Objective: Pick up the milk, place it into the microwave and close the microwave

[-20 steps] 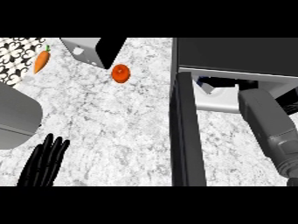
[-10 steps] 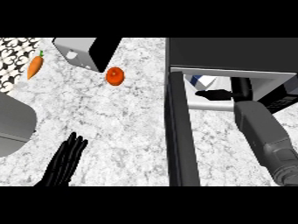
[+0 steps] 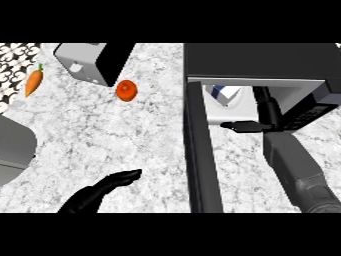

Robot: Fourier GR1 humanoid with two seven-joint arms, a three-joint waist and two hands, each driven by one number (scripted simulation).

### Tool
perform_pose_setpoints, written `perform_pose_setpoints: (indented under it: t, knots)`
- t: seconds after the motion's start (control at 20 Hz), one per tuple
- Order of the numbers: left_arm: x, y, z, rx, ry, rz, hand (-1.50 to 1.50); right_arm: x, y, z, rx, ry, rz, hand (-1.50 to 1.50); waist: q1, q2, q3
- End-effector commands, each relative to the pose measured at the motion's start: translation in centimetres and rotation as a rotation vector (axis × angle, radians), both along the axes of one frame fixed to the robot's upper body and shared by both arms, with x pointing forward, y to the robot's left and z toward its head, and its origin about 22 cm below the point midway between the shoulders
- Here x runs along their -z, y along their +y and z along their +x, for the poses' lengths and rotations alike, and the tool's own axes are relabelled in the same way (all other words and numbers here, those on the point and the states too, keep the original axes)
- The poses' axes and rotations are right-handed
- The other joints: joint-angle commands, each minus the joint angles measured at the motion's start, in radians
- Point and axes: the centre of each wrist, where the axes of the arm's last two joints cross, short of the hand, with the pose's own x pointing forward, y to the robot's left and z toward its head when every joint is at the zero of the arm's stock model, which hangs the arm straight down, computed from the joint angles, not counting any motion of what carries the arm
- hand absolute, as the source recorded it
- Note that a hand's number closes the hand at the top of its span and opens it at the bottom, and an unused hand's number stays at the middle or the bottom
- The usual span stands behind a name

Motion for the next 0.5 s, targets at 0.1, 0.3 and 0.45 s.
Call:
perform_pose_setpoints:
  t: [0.1, 0.3, 0.45]
  knots:
    - [0.2, -1.4, 2.7, 0.062, -0.014, 0.098, 1.50, 4.1, -2.8, -4.8, -0.016, -0.014, 0.014, -1.50, -0.047, -0.009, 0.000]
    - [3.0, -4.3, 1.5, 0.092, 0.057, 0.086, 1.50, 4.2, -1.5, -5.2, -0.054, 0.008, 0.017, -1.50, -0.049, -0.015, -0.001]
    - [2.8, -3.6, 3.9, 0.088, 0.033, 0.154, 1.50, 4.9, -4.3, -7.7, -0.059, 0.004, 0.014, -1.50, -0.056, -0.015, -0.001]
